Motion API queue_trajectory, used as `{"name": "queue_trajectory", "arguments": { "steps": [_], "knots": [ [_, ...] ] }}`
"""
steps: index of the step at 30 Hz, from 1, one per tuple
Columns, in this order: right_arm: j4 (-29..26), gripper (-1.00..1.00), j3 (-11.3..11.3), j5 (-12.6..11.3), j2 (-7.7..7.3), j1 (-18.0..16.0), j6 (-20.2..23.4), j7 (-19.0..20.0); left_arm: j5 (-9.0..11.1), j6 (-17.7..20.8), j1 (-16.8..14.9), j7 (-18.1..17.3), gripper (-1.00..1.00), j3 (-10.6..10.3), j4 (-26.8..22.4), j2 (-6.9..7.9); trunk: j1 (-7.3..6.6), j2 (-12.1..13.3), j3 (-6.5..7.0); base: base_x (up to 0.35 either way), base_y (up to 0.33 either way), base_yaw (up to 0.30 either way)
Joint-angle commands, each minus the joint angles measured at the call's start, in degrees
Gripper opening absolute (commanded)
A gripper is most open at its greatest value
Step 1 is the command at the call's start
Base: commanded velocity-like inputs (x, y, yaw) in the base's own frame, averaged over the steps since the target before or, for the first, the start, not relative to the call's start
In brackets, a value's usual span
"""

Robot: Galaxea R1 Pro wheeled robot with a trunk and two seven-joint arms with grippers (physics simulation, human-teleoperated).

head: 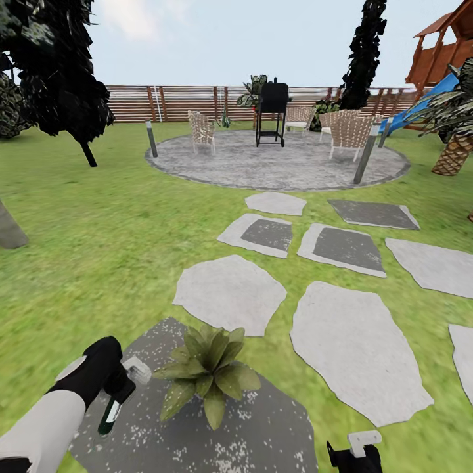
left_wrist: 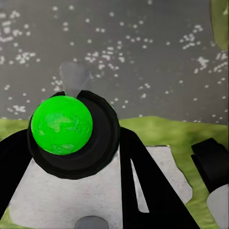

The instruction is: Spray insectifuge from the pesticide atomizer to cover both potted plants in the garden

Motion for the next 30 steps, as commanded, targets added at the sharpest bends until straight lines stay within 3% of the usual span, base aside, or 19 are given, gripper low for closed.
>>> {"name": "queue_trajectory", "arguments": {
  "steps": [1,7,16,19,20,22,25,27,30],
  "knots": [
    [0.0,1.00,-0.5,0.3,0.00,0.0,-0.2,0.2,-0.4,0.3,0.0,-0.6,-1.00,0.1,-1.1,-0.02,-0.01,0.0,-0.05,0.000,0.000,0.000],
    [0.0,1.00,-0.5,0.3,0.00,0.0,-0.2,0.2,-0.6,-0.1,0.3,-5.4,-1.00,0.2,-2.7,1.77,-0.01,0.0,-0.05,0.000,0.000,0.000],
    [0.0,1.00,-0.5,0.3,0.00,0.0,-0.2,0.2,0.0,-0.2,2.9,-5.1,-1.00,0.7,-0.9,1.43,-0.01,0.0,-0.05,0.000,0.000,0.000],
    [0.0,1.00,-0.5,0.3,0.00,-0.1,-0.3,0.2,3.2,-0.6,3.3,-4.5,-1.00,1.7,1.4,1.41,-0.01,0.0,-0.05,0.000,0.000,0.000],
    [0.0,1.00,-0.5,0.3,0.00,0.0,-0.3,0.2,4.7,-1.6,3.5,-2.6,-1.00,1.8,2.9,1.40,-0.01,0.0,-0.05,0.000,0.000,0.000],
    [0.0,1.00,-0.5,0.3,0.00,0.0,-0.3,0.2,8.4,-5.5,3.9,4.7,-1.00,2.3,4.3,1.41,-0.01,0.0,-0.05,0.000,0.000,0.000],
    [0.0,1.00,-0.5,0.2,0.00,-0.1,-0.3,0.2,14.0,-7.5,4.2,10.0,-1.00,2.8,5.7,1.29,-0.01,0.0,-0.05,0.000,0.000,0.000],
    [-0.1,1.00,-0.5,0.1,0.00,-0.1,-0.3,0.1,16.5,-8.0,4.4,11.9,-1.00,2.9,6.5,1.25,-0.01,0.0,-0.05,0.000,0.000,0.009],
    [-0.1,1.00,-0.5,0.0,0.00,-0.1,-0.4,0.1,17.4,-8.1,4.5,13.7,-1.00,2.8,6.7,1.15,-0.01,0.0,-0.05,0.000,-0.031,0.161]
  ]
}}
